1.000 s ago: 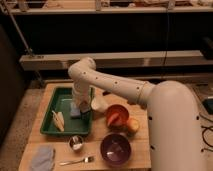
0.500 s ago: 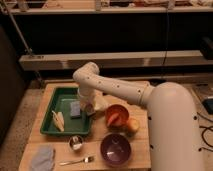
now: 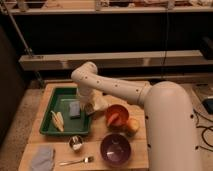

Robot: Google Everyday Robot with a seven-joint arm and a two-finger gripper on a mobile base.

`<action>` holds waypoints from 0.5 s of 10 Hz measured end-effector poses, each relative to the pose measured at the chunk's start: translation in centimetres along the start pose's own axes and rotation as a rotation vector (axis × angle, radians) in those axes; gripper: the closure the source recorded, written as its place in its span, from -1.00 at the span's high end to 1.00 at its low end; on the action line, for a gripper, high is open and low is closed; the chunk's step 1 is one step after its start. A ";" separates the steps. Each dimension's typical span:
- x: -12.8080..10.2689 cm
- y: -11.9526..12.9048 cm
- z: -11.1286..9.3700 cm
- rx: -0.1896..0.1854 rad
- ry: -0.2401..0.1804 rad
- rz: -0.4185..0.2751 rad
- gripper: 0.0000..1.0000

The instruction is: Wipe tray with eraser

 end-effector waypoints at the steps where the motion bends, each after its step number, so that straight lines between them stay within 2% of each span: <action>1: 0.6 -0.9 -1.1 -0.009 0.006 -0.010 -1.00; 2: 1.4 -2.2 -2.6 -0.024 0.007 -0.024 -1.00; 5: 2.2 -3.2 -4.0 -0.035 0.012 -0.033 -1.00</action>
